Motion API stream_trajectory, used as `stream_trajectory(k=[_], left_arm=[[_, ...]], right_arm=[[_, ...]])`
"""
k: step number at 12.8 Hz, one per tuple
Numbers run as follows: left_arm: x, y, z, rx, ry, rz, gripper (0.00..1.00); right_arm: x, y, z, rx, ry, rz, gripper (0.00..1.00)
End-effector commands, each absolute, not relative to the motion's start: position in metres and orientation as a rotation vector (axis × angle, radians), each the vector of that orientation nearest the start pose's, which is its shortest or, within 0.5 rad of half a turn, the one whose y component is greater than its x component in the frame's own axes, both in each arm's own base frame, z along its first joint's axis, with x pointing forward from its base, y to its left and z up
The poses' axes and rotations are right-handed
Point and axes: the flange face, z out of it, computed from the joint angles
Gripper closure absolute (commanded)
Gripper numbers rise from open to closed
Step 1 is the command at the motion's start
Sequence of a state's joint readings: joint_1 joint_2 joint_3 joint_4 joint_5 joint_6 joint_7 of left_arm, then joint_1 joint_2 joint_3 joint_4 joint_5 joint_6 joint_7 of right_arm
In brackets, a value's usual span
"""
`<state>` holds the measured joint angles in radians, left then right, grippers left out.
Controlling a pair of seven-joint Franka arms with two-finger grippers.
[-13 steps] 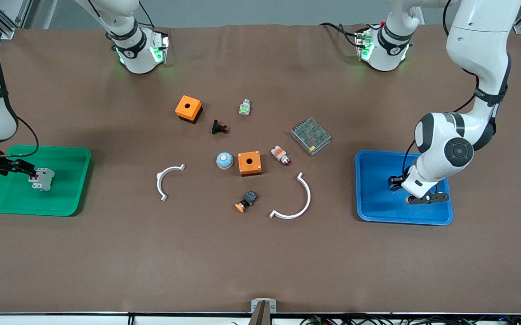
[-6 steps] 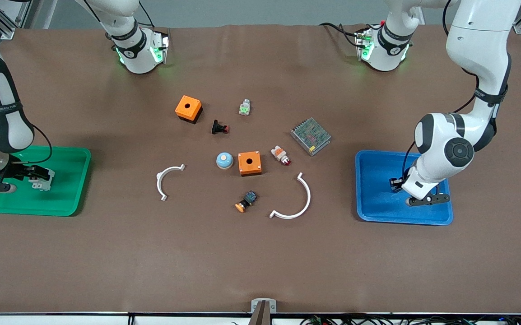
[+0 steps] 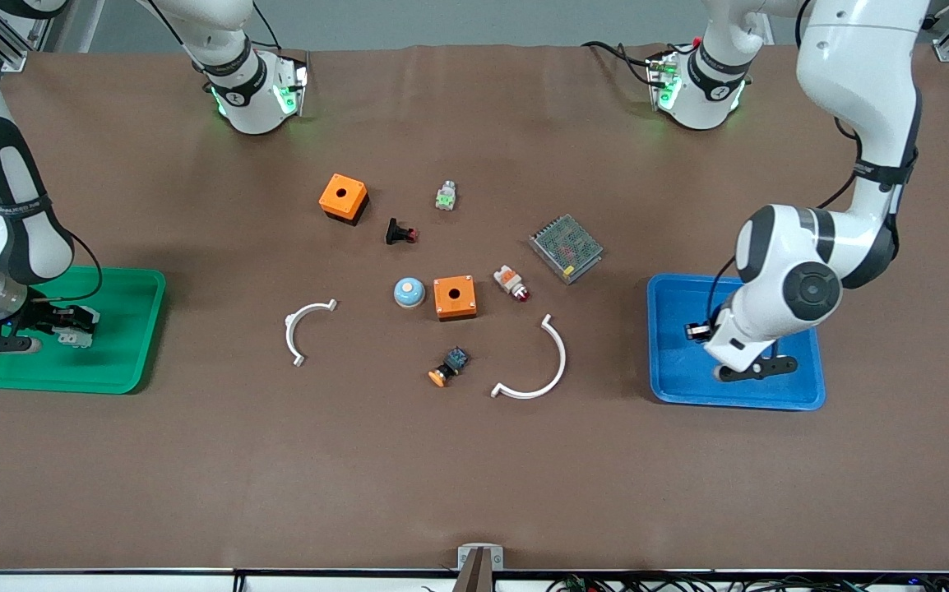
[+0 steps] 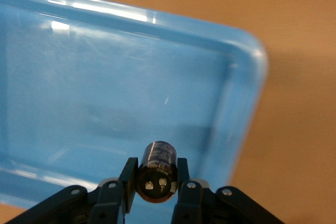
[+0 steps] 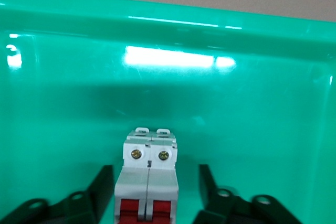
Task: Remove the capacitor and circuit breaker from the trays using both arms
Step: 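Lift the capacitor with the left gripper while the right gripper lifts the breaker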
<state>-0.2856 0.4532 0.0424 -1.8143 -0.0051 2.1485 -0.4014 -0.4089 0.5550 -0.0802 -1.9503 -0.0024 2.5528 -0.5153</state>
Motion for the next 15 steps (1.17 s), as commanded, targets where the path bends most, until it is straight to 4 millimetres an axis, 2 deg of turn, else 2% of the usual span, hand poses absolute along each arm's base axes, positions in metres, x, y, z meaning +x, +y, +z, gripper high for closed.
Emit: stream_trajectory(k=[1,3,4,5,6,7,8,9,10,11,13,14,15], left_arm=[[0.613,-0.222,0.295,-3.057,-0.305,0.136,0.89],[0.608,-0.267,0.291,-3.051,-0.346,0.112,0.89],[0.608,-0.293,0.286,-3.058,-0.362,0.106,0.89],[0.611,-0.320,0.275,-3.069,-0.427,0.110,0.89],[0.616,-0.340,0.265,-3.075,-0.495,0.115,0.89],[0.623,-0.350,0.257,-3.075,-0.556,0.120,0.89],[0.625,-0.371,0.253,-3.079,-0.578,0.108,0.89],[0.629,-0.382,0.247,-3.077,-0.604,0.098,0.89],[0.631,-0.389,0.244,-3.079,-0.618,0.091,0.89],[0.628,-0.399,0.238,-3.087,-0.601,0.102,0.89],[0.620,-0.413,0.229,-3.096,-0.598,0.134,0.89],[0.618,-0.418,0.227,-3.101,-0.604,0.145,0.89],[0.616,-0.421,0.225,-3.111,-0.620,0.175,0.89]], right_arm=[[0.552,-0.296,0.197,-3.187,-0.056,-0.040,0.93],[0.556,-0.291,0.204,-3.171,-0.059,-0.007,0.99],[0.566,-0.289,0.222,-3.155,-0.058,0.029,0.99],[0.579,-0.281,0.249,-3.132,-0.056,0.086,1.00],[0.589,-0.267,0.277,-3.112,-0.093,0.130,1.00],[0.598,-0.244,0.306,-3.105,-0.126,0.147,1.00],[0.604,-0.214,0.334,-3.106,-0.126,0.150,1.00],[0.609,-0.176,0.356,-3.104,-0.109,0.171,1.00],[0.612,-0.140,0.365,-3.093,-0.182,0.215,1.00],[0.617,-0.100,0.367,-3.082,-0.253,0.225,1.00],[0.625,-0.033,0.368,-3.032,-0.139,0.196,1.00],[0.627,0.017,0.366,-3.046,-0.097,0.192,1.00],[0.628,0.057,0.365,-3.061,-0.040,0.168,1.00]])
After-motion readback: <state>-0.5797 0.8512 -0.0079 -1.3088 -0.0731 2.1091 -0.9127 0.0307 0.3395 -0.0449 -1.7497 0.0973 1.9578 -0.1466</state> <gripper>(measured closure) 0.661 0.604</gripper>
